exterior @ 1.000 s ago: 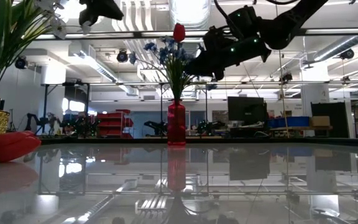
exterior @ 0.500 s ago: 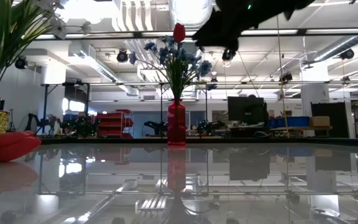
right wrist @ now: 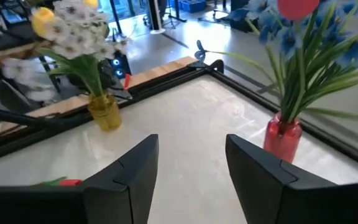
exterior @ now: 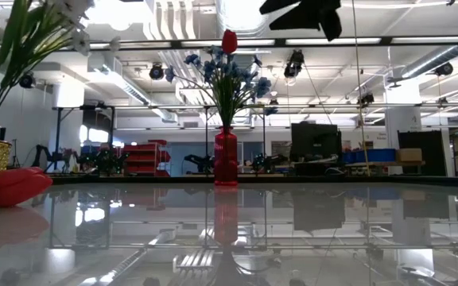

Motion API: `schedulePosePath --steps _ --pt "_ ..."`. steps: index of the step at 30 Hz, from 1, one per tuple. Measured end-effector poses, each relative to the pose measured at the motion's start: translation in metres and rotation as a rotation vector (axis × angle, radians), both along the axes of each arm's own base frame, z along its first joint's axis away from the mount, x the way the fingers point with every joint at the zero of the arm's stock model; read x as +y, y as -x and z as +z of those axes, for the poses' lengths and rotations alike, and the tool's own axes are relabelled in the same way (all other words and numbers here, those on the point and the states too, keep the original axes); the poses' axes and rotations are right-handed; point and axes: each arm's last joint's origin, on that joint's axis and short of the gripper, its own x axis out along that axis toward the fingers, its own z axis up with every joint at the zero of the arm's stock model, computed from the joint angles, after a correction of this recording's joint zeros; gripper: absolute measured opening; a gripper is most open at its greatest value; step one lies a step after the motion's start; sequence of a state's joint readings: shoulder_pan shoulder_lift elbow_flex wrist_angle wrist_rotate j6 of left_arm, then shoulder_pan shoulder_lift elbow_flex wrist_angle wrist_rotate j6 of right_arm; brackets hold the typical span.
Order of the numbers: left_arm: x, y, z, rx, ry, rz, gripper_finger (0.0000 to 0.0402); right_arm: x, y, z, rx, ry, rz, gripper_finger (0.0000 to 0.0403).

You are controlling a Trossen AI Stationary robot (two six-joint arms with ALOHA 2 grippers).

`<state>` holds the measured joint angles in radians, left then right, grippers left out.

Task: Sort flowers into vase by color
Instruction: Put the red flower into the red flower vase

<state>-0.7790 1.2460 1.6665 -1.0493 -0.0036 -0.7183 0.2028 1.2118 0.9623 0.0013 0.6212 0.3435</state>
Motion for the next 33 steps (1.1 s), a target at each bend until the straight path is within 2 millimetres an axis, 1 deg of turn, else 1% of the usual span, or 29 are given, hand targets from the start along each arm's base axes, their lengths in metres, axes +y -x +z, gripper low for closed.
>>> schedulePosePath --steps 3,8,11,15,19,22,25,28,30,33 --pt "-0.020 0.011 -0.011 0.105 -0.019 0.111 0.0038 0.010 0.002 0.000 -0.022 -0.028 -0.007 0.0189" --pt "-0.039 0.030 -0.025 0.208 -0.028 0.303 0.0042 0.016 0.003 0.001 -0.033 -0.041 0.002 0.0199" --pt "-0.047 0.036 -0.037 0.299 -0.033 0.407 0.0059 0.019 0.003 0.004 -0.033 -0.039 0.014 0.0199" --pt "-0.055 0.035 -0.063 0.429 -0.058 0.580 0.0093 0.026 0.002 0.011 -0.029 -0.033 0.051 0.0199" --pt "-0.065 0.029 -0.100 0.544 -0.078 0.741 0.0124 0.042 0.009 0.017 0.037 -0.034 0.103 0.0199" --pt "-0.073 0.024 -0.135 0.670 -0.120 0.844 0.0131 0.060 0.018 0.023 0.085 -0.046 0.160 0.0199" --pt "-0.076 0.020 -0.175 0.722 -0.199 0.981 0.0132 0.080 0.029 0.028 0.119 -0.048 0.229 0.0199" --pt "-0.082 0.010 -0.213 0.751 -0.200 1.005 0.0132 0.096 0.039 0.031 0.130 -0.078 0.277 0.0199" --pt "-0.087 0.002 -0.235 0.754 -0.140 0.999 0.0133 0.106 0.045 0.031 0.128 -0.095 0.310 0.0199" --pt "-0.093 -0.010 -0.258 0.743 -0.046 0.982 0.0136 0.118 0.054 0.030 0.131 -0.125 0.350 0.0199"
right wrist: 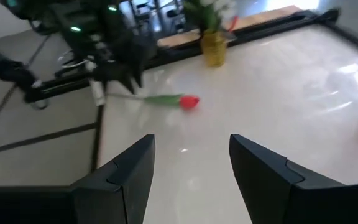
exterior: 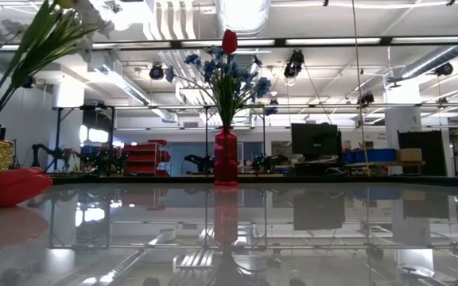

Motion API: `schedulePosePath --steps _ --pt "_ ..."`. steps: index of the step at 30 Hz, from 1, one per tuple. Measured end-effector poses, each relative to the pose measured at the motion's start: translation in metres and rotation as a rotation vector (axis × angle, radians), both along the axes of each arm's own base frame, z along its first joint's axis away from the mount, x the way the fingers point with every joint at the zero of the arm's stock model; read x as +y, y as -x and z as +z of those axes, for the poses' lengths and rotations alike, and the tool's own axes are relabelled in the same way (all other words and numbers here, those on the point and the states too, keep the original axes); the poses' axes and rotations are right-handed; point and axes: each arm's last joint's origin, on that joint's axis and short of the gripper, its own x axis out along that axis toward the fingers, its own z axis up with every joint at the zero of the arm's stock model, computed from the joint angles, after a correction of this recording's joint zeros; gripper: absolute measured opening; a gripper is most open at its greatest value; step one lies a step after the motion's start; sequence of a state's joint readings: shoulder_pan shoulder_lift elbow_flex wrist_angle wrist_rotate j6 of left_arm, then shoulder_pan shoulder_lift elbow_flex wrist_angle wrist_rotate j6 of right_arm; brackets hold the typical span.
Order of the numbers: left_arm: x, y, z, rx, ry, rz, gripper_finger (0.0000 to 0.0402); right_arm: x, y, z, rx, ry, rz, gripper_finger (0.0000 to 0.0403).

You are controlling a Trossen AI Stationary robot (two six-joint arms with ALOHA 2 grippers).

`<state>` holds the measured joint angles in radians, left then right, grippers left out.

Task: Sort flowers into vase by color
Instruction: Put the red flower into the red flower vase

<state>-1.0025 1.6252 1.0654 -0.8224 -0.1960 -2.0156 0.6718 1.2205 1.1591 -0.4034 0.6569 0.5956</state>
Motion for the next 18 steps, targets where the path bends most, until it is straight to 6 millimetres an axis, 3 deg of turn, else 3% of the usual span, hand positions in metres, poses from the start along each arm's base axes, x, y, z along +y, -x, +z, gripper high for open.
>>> schedulePosePath --steps 6,12,18 --pt "0.011 -0.016 -0.026 0.074 -0.117 0.038 0.0161 0.015 0.015 -0.002 0.003 -0.013 0.003 0.0199" --pt "0.018 -0.040 -0.049 0.137 -0.113 -0.026 0.0187 0.014 0.017 -0.005 0.024 -0.022 -0.030 0.0199" --pt "0.025 -0.048 -0.055 0.196 -0.099 -0.004 0.0178 0.013 0.017 -0.007 0.036 -0.036 -0.042 0.0199"
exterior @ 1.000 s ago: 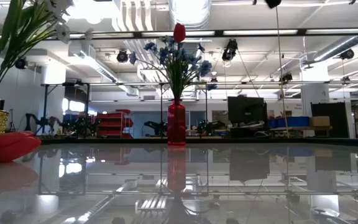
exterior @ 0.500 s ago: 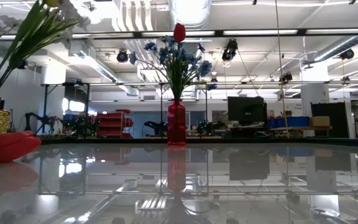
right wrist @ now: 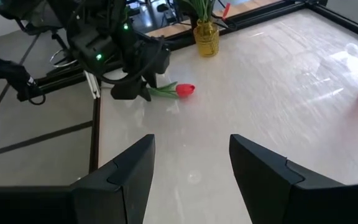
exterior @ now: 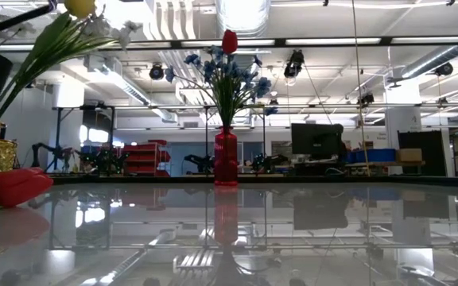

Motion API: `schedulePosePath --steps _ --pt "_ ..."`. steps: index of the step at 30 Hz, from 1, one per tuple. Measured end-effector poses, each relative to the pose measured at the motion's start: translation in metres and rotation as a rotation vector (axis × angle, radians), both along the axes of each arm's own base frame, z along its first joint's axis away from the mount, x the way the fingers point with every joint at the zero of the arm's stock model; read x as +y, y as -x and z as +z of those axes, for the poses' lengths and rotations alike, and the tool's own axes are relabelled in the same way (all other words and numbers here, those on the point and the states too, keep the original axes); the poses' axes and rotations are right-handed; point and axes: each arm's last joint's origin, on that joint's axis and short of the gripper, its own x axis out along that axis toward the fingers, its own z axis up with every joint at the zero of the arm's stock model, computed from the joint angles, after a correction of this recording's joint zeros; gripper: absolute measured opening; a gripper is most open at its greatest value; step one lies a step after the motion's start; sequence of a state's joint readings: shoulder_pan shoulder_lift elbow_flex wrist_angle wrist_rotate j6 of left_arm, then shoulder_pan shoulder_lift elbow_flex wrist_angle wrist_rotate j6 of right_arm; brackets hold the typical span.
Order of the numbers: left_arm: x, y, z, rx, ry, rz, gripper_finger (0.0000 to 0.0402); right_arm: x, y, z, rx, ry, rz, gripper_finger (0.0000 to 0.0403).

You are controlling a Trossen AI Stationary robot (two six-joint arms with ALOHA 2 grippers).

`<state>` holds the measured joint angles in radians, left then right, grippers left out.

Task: Sort flowers into vase by color
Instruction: Put the red flower into the red flower vase

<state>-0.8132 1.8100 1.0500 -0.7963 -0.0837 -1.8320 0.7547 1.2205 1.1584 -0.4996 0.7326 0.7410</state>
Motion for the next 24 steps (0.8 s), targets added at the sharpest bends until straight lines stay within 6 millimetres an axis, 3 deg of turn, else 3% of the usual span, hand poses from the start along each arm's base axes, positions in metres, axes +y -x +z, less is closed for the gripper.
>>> schedulePosePath --steps 6,12,15,19,24 --pt "0.007 0.003 0.002 0.037 0.007 0.017 0.0129 0.000 0.000 -0.001 0.006 0.021 0.007 0.0199" --pt "0.015 0.011 -0.003 0.049 0.018 0.048 0.0021 -0.002 -0.001 0.000 0.004 0.041 0.013 0.0199" --pt "0.016 0.012 0.004 0.018 0.033 0.046 0.0011 -0.001 -0.001 0.007 0.000 0.027 0.025 0.0199" --pt "0.018 0.007 0.038 -0.199 -0.019 0.035 0.0006 -0.002 0.003 0.022 0.001 -0.025 0.091 0.0199" --pt "0.018 -0.006 0.100 -0.660 -0.195 -0.046 0.0001 0.001 0.001 0.013 0.045 -0.013 0.127 0.0199"
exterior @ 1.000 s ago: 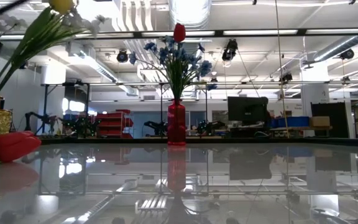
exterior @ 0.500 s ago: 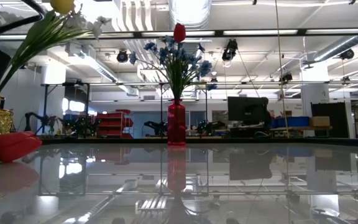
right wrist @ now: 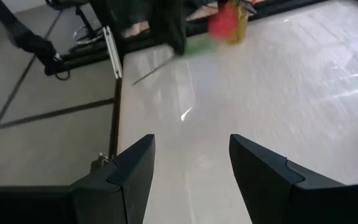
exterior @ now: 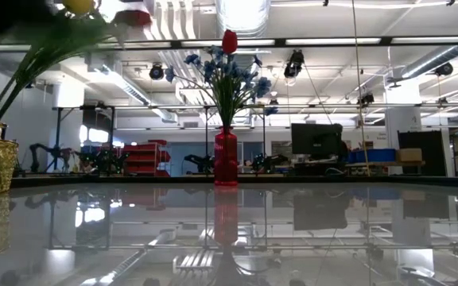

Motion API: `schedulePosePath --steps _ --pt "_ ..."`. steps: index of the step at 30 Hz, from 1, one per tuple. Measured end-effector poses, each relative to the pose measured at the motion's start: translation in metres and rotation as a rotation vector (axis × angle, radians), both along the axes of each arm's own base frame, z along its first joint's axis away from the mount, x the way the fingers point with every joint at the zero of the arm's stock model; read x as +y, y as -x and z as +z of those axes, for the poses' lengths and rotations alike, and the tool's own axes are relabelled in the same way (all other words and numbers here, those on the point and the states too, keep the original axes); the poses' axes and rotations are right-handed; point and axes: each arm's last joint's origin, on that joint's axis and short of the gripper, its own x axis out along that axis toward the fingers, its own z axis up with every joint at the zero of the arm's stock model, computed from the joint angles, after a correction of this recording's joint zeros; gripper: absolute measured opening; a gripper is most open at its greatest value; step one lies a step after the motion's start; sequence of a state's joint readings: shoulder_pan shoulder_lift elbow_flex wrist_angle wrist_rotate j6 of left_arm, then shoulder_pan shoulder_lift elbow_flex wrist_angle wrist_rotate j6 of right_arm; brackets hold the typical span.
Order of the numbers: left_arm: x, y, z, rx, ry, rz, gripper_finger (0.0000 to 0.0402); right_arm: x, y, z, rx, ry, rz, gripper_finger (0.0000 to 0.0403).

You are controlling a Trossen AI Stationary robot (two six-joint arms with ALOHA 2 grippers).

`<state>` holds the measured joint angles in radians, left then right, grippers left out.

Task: Sort flowers into vase by color
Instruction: Put the red flower into the red flower vase

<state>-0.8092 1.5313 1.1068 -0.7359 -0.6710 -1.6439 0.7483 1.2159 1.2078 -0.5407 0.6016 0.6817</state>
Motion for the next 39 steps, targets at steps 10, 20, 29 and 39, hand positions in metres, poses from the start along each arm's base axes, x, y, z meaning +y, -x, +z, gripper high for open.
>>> schedulePosePath --steps 10,20,29,39 --pt "-0.007 -0.039 0.103 -0.376 -0.444 -0.192 0.0000 0.023 -0.050 -0.025 -0.255 -0.015 -0.142 0.0199" --pt "-0.006 -0.079 0.141 -0.378 -0.587 -0.285 0.0000 0.018 -0.100 0.011 -0.530 -0.036 -0.110 0.0199" --pt "-0.003 -0.087 0.154 -0.384 -0.637 -0.290 0.0000 0.006 -0.111 0.037 -0.578 0.033 -0.127 0.0177" --pt "0.000 -0.087 0.158 -0.377 -0.684 -0.261 0.0024 0.001 -0.114 0.035 -0.539 0.050 -0.147 0.0025"
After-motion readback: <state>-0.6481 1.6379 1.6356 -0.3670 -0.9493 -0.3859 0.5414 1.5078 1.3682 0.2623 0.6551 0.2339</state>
